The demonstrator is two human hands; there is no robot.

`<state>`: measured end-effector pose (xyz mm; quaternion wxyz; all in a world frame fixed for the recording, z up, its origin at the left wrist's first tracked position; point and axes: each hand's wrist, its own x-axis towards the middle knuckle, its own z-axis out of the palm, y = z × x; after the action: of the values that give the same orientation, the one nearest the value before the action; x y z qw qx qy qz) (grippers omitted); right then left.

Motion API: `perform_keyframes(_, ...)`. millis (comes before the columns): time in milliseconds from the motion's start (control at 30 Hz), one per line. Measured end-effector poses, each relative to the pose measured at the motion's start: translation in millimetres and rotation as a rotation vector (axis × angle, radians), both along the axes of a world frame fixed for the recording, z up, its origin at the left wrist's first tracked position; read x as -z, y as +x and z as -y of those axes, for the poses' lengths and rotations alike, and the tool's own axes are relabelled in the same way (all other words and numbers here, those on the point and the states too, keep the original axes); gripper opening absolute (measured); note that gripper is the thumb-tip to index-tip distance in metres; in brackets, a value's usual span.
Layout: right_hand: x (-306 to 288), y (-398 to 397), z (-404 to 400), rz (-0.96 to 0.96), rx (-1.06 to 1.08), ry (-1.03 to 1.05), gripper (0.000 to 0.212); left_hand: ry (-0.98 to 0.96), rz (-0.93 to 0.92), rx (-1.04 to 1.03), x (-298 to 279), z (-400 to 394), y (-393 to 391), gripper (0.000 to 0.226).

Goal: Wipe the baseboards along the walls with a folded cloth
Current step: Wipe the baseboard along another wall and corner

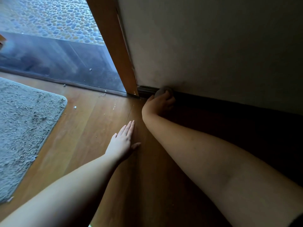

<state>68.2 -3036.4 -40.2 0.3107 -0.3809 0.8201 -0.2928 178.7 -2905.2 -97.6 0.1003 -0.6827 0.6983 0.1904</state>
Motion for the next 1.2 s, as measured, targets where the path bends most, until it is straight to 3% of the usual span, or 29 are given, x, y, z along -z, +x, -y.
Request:
perform_keyframes(200, -4.4, 22.2, 4.3, 0.026, -0.094, 0.034, 0.057, 0.045, 0.065, 0.015, 1.6, -31.2, 6.7, 0.086)
perform_keyframes(333, -8.5, 34.9, 10.9, 0.033, -0.389, 0.015, 0.054, 0.047, 0.08, 0.026, 1.5, -37.1, 6.1, 0.081)
perform_keyframes(433, -10.1, 31.3, 20.8, 0.101, -0.472, 0.033, 0.057, 0.014, 0.077, 0.036, -4.9, -30.0, 10.2, 0.078)
perform_keyframes(567, -14.9, -3.0, 17.3, 0.121, -0.7, 0.004, 0.059, 0.023, 0.11, 0.049, -11.4, -22.5, 12.5, 0.076)
perform_keyframes(833, -66.2, -132.4, 4.0, -0.078, -1.081, 0.038, 0.05, 0.021, 0.08, 0.151, -29.1, 17.2, -31.2, 0.078)
perform_keyframes(967, -80.9, -235.0, -26.5, -0.077, -0.99, 0.073, 0.052, 0.014, 0.022, 0.268, -25.2, 47.4, -78.1, 0.075)
perform_keyframes(1200, -61.3, -389.7, -116.0, -0.108, -0.403, 0.03, 0.057, 0.082, -0.037, 0.468, -23.7, 51.1, -171.4, 0.078)
